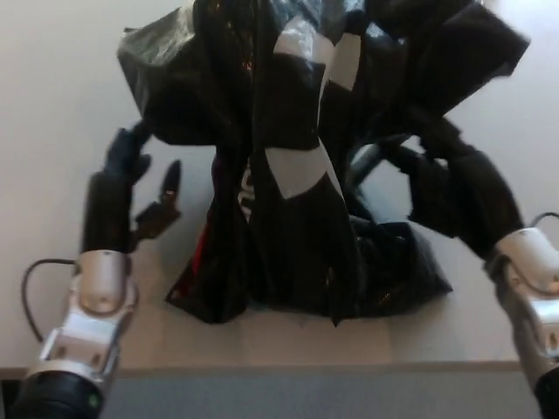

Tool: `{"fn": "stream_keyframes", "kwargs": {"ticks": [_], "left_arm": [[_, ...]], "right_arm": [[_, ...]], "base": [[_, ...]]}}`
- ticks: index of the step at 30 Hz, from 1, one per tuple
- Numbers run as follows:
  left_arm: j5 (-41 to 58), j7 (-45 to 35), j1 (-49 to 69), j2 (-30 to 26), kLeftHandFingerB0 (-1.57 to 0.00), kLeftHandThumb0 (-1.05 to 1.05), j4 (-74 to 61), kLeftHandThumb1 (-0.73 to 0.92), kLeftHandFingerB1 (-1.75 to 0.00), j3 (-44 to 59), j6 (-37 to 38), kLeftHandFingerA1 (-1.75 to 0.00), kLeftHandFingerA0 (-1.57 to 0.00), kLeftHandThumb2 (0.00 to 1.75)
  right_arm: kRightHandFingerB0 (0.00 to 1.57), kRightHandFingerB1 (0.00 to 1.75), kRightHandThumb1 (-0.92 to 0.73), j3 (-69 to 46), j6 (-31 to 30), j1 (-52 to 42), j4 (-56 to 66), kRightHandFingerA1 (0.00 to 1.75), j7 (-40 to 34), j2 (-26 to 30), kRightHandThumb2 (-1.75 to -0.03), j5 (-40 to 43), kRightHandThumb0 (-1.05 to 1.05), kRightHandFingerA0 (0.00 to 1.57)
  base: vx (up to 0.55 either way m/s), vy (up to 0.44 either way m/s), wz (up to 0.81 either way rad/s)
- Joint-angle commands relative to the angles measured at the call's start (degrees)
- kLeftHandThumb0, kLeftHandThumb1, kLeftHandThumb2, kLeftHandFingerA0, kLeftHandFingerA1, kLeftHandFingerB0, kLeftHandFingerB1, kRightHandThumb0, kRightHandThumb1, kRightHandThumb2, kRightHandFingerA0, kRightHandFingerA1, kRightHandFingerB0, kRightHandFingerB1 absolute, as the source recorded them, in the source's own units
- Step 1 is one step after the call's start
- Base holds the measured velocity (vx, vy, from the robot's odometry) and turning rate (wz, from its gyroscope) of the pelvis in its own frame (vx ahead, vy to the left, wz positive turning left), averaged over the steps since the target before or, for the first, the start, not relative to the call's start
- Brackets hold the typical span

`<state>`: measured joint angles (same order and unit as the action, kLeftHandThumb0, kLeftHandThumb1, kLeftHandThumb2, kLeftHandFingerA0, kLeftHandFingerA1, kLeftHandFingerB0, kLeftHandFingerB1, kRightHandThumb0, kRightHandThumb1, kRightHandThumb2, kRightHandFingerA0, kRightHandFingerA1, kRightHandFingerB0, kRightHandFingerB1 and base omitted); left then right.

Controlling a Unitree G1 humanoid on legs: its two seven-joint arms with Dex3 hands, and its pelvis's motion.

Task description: A plastic bag is kept in the middle of the desk and the robot uses both its hands to grab the bag from the left and right and brings its hands close together to compress the bag

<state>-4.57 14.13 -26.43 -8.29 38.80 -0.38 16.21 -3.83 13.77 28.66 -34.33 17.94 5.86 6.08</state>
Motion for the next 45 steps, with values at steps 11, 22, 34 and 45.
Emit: {"fn": "stream_keyframes", "kwargs": {"ticks": [11, 22, 34, 45], "left_arm": [[19.2, -22.4, 22.3, -21.2, -0.39, -0.67, -33.6, 0.91, -0.4, 21.5, -9.7, -0.55, -0.53, 0.68], [21.3, -16.7, 49.3, -2.9, -0.21, -0.74, -63.8, 0.92, -0.32, 29.1, 9.5, -0.42, -0.29, 0.7], [19.5, -25.8, 75.8, 11.6, 0.0, -0.34, -55.8, 0.6, -0.47, 17.0, 31.1, -0.5, -0.02, 1.15], [16.6, -27.8, 82.8, 12.9, -0.09, -0.76, -50.3, 0.86, -0.26, 11.1, 36.7, -0.24, -0.02, 1.15]], "right_arm": [[0.02, 0.34, -0.73, -13.7, 9.5, -3.4, -11.3, 0.46, 5.3, 21.8, -1.12, 4.0, -0.74, 0.07], [0.5, 0.45, -0.85, -20.1, 30.8, -28.1, 24.7, 0.55, -6.2, 12.5, -0.65, -1.9, -0.76, 0.58], [0.0, 0.12, -0.73, -14.0, 39.3, -62.9, 35.6, 0.15, 0.2, 1.4, -1.0, -2.8, -0.9, 0.0], [0.0, 0.22, -0.74, -13.8, 46.5, -64.7, 29.2, 0.23, -5.0, -3.4, -1.05, -14.0, -0.88, 0.0]], "base": [[0.0, 0.0, 0.0], [0.0, 0.0, 0.0], [0.0, 0.0, 0.0], [0.0, 0.0, 0.0]]}}
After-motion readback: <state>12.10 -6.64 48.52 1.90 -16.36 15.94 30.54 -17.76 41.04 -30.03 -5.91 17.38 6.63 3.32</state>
